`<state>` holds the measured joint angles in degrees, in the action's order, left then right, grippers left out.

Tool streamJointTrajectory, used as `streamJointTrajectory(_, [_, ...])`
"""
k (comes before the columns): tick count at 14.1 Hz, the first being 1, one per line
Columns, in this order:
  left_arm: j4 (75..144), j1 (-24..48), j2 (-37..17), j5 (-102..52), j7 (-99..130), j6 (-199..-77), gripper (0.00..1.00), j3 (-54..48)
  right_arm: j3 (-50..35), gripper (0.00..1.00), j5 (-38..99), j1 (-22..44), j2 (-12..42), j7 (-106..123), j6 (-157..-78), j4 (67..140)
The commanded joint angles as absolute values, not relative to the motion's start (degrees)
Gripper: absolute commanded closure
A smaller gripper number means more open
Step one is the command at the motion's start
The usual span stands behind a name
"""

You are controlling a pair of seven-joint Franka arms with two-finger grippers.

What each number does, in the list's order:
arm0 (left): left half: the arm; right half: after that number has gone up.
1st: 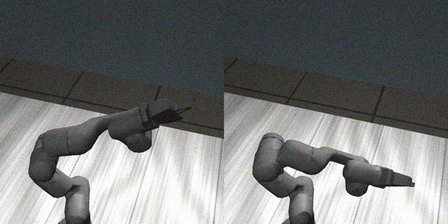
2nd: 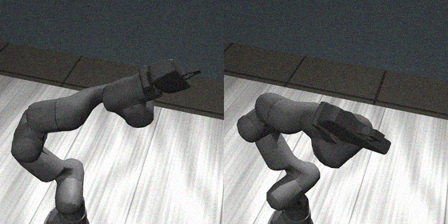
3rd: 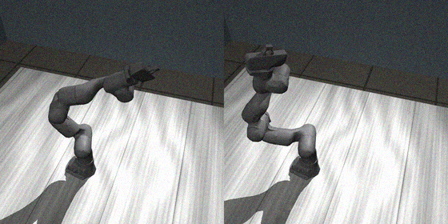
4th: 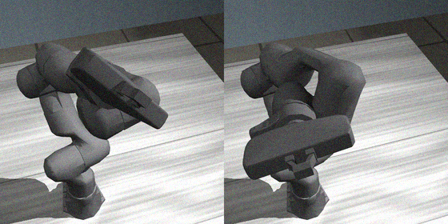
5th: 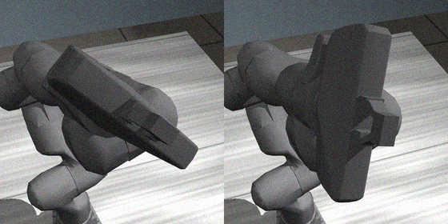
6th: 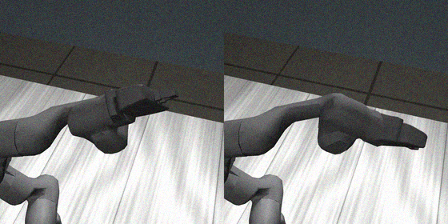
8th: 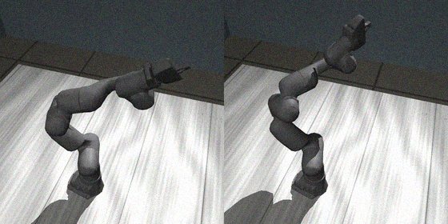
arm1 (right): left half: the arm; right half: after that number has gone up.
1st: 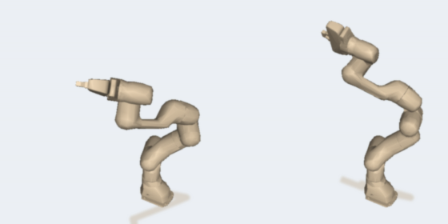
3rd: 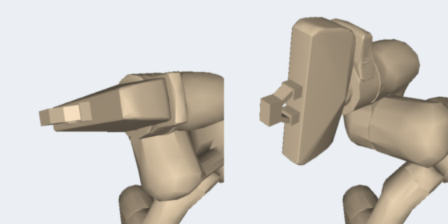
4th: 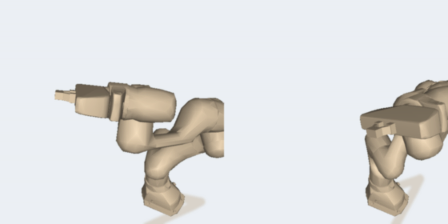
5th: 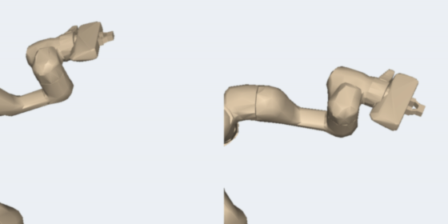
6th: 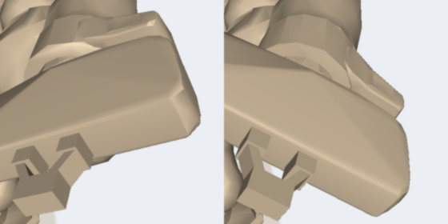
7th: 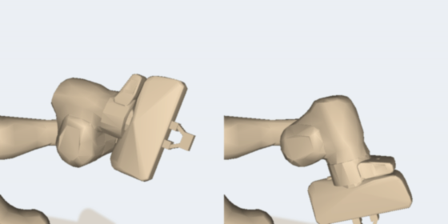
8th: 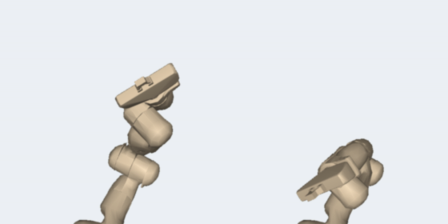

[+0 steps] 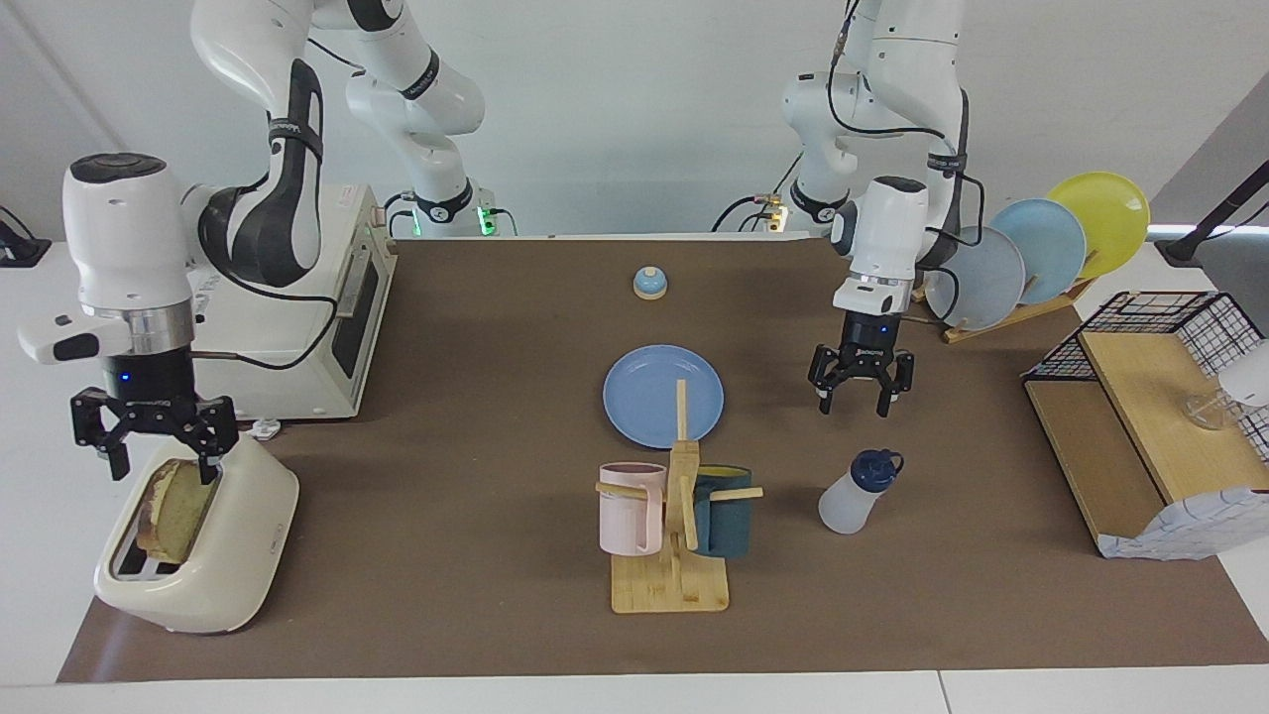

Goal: Put bread on plate and add seasoning
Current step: 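Reach the left gripper toward the white bottle with blue cap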

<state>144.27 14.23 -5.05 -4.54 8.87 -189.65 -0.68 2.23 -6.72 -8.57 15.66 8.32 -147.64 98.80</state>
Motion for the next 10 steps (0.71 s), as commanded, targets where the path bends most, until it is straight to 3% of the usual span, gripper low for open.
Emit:
streamJointTrajectory(1, [142.04,17.48,-9.31,-9.13,9.14,-194.93,0.00,0.09,1.93,0.32,-7.47,-9.05,16.43,9.48,-148.01,98.00])
streamJointTrajectory(2, [141.25,17.58,-9.49,-9.58,9.14,-194.94,0.00,0.09,1.93,0.39,-7.47,-9.23,16.44,11.32,-148.01,98.17])
streamJointTrajectory(5, [138.79,18.19,-11.60,-9.84,9.05,-194.77,0.00,0.35,1.93,0.82,-7.56,-9.32,16.52,16.51,-147.92,98.17])
streamJointTrajectory(8, [135.36,18.28,-13.96,-10.02,8.79,-194.15,0.00,0.61,2.02,1.00,-9.21,-9.40,16.44,19.76,-147.31,97.91])
streamJointTrajectory(10, [133.43,18.28,-15.37,-10.02,8.79,-193.71,0.00,0.96,1.93,1.00,-17.00,-9.32,16.35,20.65,-146.87,96.78])
